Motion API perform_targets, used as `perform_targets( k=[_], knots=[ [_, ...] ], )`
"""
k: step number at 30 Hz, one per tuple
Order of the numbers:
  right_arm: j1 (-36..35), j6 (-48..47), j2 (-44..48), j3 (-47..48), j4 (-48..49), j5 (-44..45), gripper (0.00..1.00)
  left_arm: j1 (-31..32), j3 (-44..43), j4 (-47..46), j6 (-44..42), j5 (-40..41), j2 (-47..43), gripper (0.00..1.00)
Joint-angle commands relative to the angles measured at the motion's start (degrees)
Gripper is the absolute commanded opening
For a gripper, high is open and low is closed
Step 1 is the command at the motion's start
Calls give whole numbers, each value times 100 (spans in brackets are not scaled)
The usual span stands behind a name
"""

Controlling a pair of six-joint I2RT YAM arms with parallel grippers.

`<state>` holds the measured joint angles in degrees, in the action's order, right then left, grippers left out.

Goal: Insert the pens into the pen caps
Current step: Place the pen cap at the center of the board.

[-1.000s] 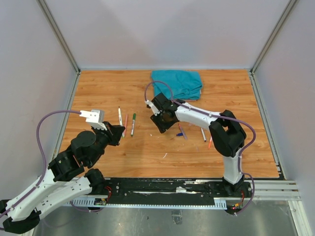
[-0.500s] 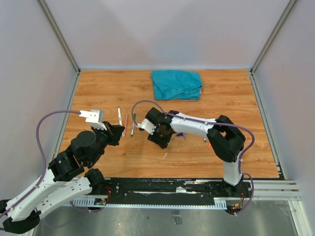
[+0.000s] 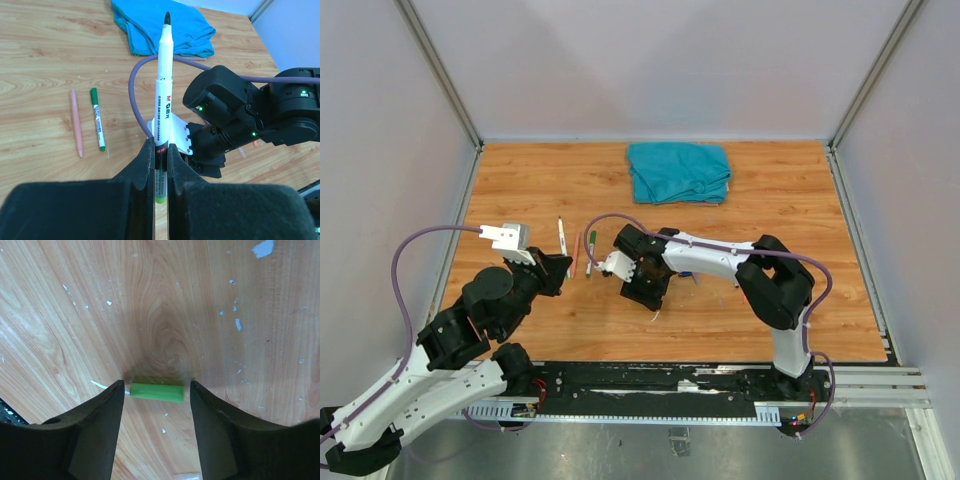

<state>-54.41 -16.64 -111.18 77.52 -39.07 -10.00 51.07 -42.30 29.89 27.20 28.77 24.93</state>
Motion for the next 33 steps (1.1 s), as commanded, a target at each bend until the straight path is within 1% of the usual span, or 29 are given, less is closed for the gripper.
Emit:
perform_targets(
  k=[1,6,11,14,20,25,29,33],
  knots=[
    [-87,-34,-53,123,-201,56,58,-10,30,-33,-40,107,-82,0],
    [-87,190,345,11,-21,55,62,-16,22,-9,-31,110,-107,1],
    [-87,954,1019,-415,625,432,66,-18,29,-12,-22,92,-147,1],
    [-87,1597,1372,-677,910,584,66,-11,44,-33,-5,80,-147,0],
    [-87,3089,1998,-1258,1493,1188,68,-17,48,-53,-13,62,-102,0],
    [-87,4683,2400,-1557,1421,2017,70,-17,76,-78,-13,76,-87,1],
    [-87,5682,2556,-1740,1391,2200,74,-17,87,-97,-20,49,-37,0],
    [-87,6365,2596,-1870,1502,2252,73,-17,81,-95,-30,39,-23,0]
  ],
)
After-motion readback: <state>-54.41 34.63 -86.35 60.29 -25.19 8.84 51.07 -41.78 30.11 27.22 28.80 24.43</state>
